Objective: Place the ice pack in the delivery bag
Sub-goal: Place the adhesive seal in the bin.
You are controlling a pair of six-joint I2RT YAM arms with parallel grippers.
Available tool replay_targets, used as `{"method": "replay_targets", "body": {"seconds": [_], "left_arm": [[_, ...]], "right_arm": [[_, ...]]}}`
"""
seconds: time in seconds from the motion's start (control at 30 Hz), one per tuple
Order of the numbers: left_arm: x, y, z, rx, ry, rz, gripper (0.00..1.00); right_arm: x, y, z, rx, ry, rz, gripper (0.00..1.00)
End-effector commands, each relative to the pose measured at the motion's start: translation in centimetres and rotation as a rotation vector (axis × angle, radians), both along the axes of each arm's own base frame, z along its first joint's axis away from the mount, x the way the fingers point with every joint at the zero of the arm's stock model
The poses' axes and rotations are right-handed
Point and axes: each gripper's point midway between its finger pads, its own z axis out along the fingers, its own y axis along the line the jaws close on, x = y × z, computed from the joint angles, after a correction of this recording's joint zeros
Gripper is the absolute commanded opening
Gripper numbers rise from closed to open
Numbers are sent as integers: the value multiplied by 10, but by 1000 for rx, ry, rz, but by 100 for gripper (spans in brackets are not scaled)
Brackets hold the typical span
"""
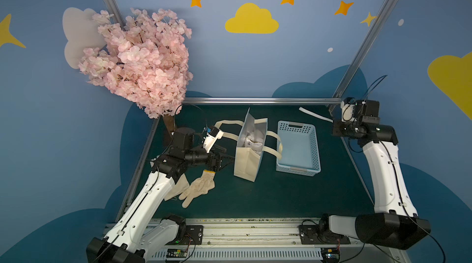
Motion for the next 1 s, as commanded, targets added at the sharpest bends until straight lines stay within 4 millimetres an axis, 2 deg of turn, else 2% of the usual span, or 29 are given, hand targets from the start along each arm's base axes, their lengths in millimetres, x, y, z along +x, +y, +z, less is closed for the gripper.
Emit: {"method": "replay_targets", "body": {"seconds": [0.0, 0.13, 0.2, 0.27, 0.37, 0.43, 0.47, 0.53, 0.6, 0.67, 0.73, 0.77, 0.87, 0.97], "left_arm": [[-4, -6, 2, -17, -39, -63, 83], [-7, -8, -4, -14, -22, -91, 83], [-9, -8, -6, -10, -24, -99, 83], [-12, -8, -7, -8, -26, -106, 82], [-16, -7, -9, -3, -32, -110, 82], [-19, -6, -12, 0, -28, -109, 82], [-20, -6, -13, 2, -27, -109, 82], [-22, -5, -18, 11, -18, -105, 83], [-23, -5, -20, 18, -17, -99, 82], [-26, -5, -21, 17, -29, -99, 83], [-27, -5, -23, 17, -35, -94, 83], [-29, -6, -25, 18, -38, -97, 83], [-32, -9, -29, 12, -46, -103, 83], [-30, -15, -32, -5, -60, -105, 83]], "right_arm": [[-37, -23, -49, 93, 119, -166, 0], [-72, -35, -107, 215, 253, -305, 0], [-85, -34, -127, 235, 318, -338, 0], [-94, -40, -135, 214, 360, -389, 0], [-100, -55, -126, 165, 370, -462, 0], [-97, -63, -111, 127, 351, -476, 7], [-95, -63, -104, 116, 345, -458, 13], [-90, -65, -88, 100, 326, -441, 37], [-84, -67, -71, 85, 295, -421, 56], [-75, -64, -54, 84, 252, -377, 69], [-61, -51, -33, 123, 179, -292, 73], [-52, -39, -24, 166, 133, -218, 74], [-25, 14, 8, 258, -37, 67, 75], [-13, 77, 19, 277, -171, 407, 73]]}}
